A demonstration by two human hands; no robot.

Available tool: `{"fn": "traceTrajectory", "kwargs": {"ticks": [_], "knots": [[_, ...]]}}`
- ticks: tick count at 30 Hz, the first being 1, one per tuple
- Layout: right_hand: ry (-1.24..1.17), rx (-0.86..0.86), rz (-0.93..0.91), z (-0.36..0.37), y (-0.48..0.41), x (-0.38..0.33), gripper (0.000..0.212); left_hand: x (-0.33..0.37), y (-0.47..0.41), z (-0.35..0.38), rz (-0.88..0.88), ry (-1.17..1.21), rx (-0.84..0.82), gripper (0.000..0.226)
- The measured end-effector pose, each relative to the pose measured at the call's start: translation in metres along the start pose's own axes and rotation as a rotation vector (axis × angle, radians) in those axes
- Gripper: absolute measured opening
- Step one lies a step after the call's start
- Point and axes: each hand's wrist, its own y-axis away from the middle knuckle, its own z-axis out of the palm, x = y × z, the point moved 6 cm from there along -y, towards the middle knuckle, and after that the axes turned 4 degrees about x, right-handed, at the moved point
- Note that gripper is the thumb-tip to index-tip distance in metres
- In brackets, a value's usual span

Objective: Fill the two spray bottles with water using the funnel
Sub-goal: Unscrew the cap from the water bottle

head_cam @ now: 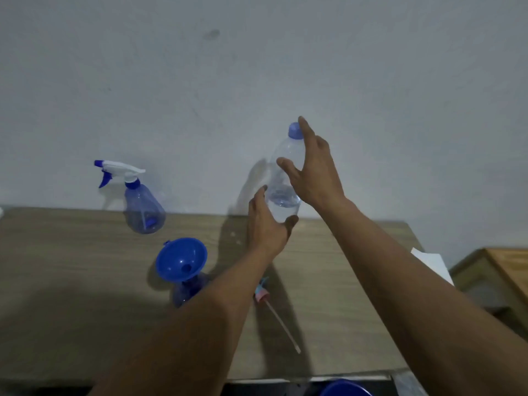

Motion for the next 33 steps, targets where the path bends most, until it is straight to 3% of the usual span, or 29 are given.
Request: {"fn": "traceTrajectory", "kwargs": {"ticks": [3, 8, 13, 24, 33], "knots": [[-0.021, -0.046, -0.096, 0.004, -0.015, 0.011, 0.077, -0.002, -0.046, 0.017, -0.039, -0.055, -0.016, 0.094], [-0.076, -0.045, -0.152, -0.001, -0.018, 0.021, 0.074, -0.012, -0.073, 0.026, -0.061, -0.111, -0.075, 0.055], [-0.100, -0.089, -0.157, -0.017, -0.004, 0.020, 0.073, -0.004, -0.044, 0.019, -0.040, -0.174, -0.060, 0.092], [-0.145, -0.173, -0.070, -0.076, 0.073, 0.008, 0.072, 0.000, 0.063, 0.019, -0.024, -0.120, -0.068, 0.070], [-0.233, -0.114, -0.018, -0.096, 0.120, 0.003, 0.070, 0.011, 0.098, 0.018, 0.026, -0.128, -0.151, 0.082]]}}
